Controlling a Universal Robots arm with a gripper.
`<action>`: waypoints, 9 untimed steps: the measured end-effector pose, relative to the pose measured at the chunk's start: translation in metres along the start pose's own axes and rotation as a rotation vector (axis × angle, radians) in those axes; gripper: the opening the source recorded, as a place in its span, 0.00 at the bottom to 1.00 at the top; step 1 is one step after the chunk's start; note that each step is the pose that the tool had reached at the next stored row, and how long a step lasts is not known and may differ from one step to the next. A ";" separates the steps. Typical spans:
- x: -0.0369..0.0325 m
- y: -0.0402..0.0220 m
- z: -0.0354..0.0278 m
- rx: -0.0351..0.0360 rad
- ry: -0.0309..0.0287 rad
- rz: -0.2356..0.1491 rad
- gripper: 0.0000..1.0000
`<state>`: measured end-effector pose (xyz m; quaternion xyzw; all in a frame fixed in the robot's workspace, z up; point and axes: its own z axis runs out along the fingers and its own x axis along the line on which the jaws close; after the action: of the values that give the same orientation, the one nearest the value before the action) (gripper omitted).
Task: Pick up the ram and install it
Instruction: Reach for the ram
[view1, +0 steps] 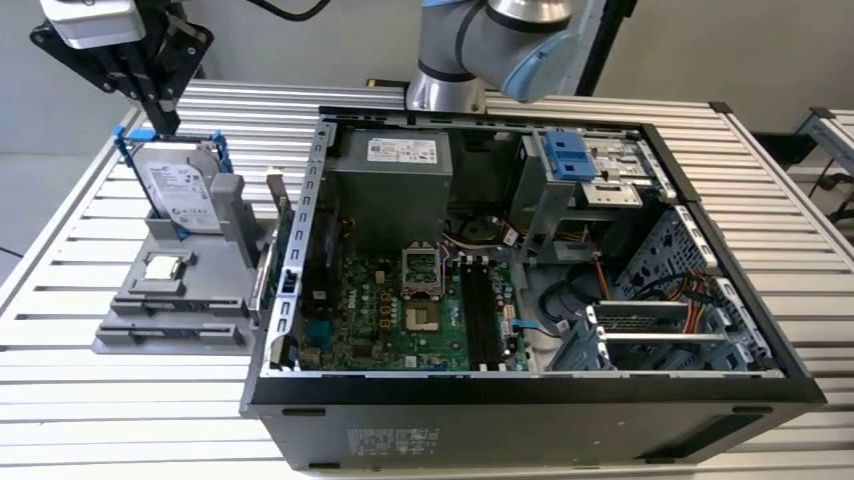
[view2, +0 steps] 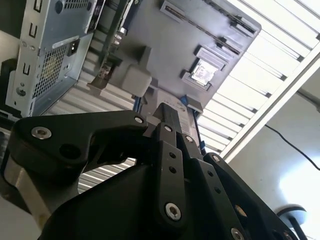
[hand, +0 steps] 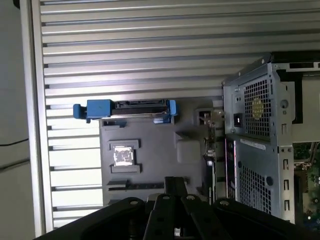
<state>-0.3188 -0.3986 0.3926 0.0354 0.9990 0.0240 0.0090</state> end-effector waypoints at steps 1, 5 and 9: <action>0.0024 -0.0002 -0.0001 0.0000 0.0001 0.000 0.00; 0.0127 -0.0009 -0.0003 0.0000 0.0002 0.000 0.00; 0.0223 -0.0016 -0.0005 0.0000 0.0003 0.000 0.00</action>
<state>-0.3411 -0.3986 0.3926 0.0355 0.9990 0.0241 0.0089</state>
